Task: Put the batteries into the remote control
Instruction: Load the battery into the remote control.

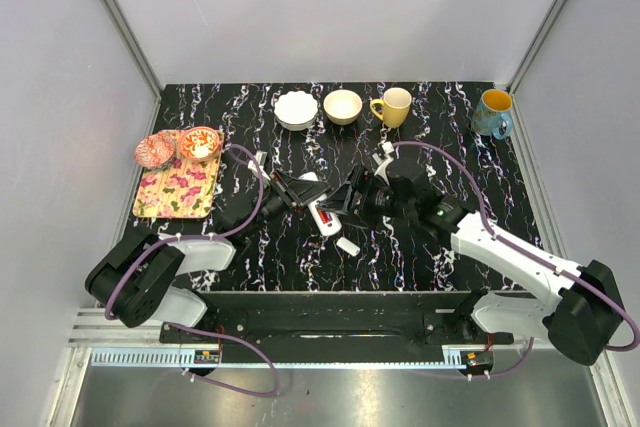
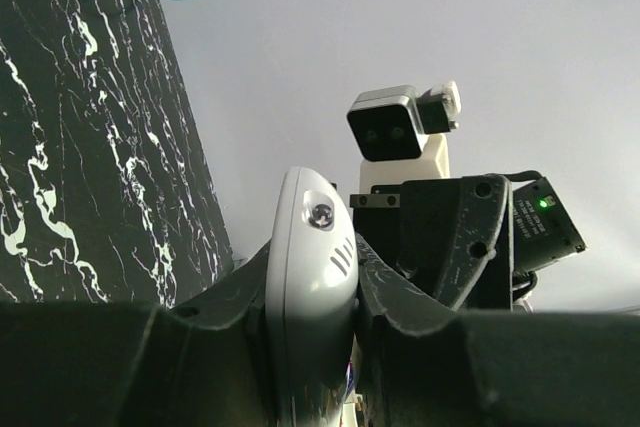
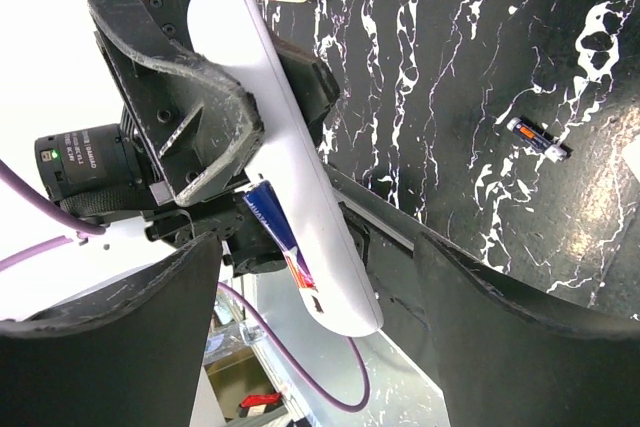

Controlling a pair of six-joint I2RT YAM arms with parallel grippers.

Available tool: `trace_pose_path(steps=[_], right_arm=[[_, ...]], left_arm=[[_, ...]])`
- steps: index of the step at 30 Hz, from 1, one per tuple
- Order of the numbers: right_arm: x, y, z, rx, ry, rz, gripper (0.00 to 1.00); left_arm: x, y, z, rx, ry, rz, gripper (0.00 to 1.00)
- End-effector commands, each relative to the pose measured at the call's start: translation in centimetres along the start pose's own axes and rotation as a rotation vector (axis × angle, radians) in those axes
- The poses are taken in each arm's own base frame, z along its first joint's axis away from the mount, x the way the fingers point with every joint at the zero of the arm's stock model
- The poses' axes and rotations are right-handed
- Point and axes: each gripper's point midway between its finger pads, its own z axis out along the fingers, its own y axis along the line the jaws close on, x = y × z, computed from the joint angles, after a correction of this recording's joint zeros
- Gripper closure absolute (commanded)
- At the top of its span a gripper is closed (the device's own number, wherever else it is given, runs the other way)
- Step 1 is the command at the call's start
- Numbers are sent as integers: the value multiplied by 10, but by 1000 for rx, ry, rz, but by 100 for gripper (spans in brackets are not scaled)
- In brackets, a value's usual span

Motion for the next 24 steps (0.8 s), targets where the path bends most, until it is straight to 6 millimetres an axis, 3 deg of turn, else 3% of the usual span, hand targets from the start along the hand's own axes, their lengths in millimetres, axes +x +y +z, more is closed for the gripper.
trace_pose_path(steps=[1,22,24], right_arm=[[-11,19,1,-88,-30,46,17],[-12,-5,13,-45,-25,135,21],[-16,-1,14,-72,-36,137,21]], left_arm=[[-7,-41,5,156,-17,47,100],[-8,-49,3,181,-24,44,100],[-9,-50,3,184,-29,41,100]])
